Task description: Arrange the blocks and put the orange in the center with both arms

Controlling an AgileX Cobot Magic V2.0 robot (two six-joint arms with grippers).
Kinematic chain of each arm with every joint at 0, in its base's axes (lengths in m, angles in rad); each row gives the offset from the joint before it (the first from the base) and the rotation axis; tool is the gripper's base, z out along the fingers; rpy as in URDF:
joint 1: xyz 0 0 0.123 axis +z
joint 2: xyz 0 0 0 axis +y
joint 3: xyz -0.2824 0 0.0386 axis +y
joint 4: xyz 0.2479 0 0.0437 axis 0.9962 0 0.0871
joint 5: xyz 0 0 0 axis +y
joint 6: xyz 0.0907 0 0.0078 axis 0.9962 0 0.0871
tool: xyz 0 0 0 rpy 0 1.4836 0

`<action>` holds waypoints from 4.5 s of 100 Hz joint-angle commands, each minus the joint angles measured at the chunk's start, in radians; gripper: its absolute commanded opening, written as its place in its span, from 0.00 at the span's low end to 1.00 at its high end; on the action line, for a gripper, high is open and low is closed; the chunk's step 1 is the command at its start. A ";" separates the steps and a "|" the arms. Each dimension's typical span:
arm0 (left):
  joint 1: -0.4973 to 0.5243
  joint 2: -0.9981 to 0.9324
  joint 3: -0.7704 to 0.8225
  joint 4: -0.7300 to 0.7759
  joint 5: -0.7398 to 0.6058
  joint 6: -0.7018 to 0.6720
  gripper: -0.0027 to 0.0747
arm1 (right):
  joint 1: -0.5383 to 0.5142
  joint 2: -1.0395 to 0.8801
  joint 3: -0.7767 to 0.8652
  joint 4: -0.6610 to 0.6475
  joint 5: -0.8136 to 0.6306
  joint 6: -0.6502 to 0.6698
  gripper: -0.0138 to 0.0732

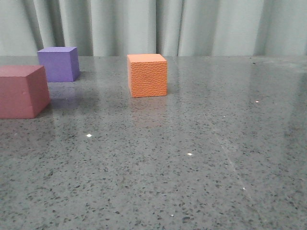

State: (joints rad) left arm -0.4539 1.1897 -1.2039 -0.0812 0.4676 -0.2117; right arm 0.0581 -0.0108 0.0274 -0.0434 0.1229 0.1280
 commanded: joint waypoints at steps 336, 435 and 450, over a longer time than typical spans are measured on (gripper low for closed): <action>-0.211 0.342 -0.180 1.043 0.347 -0.840 0.36 | -0.005 -0.020 -0.014 0.000 -0.089 -0.010 0.08; 0.005 0.314 0.018 0.915 0.069 -0.838 0.36 | -0.005 -0.020 -0.014 0.000 -0.089 -0.010 0.08; 0.005 0.346 0.018 0.915 0.066 -0.837 0.36 | -0.005 -0.020 -0.014 0.000 -0.089 -0.010 0.08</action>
State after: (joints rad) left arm -0.4518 1.5559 -1.1581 0.8155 0.5732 -1.0472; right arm 0.0581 -0.0108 0.0274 -0.0416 0.1225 0.1280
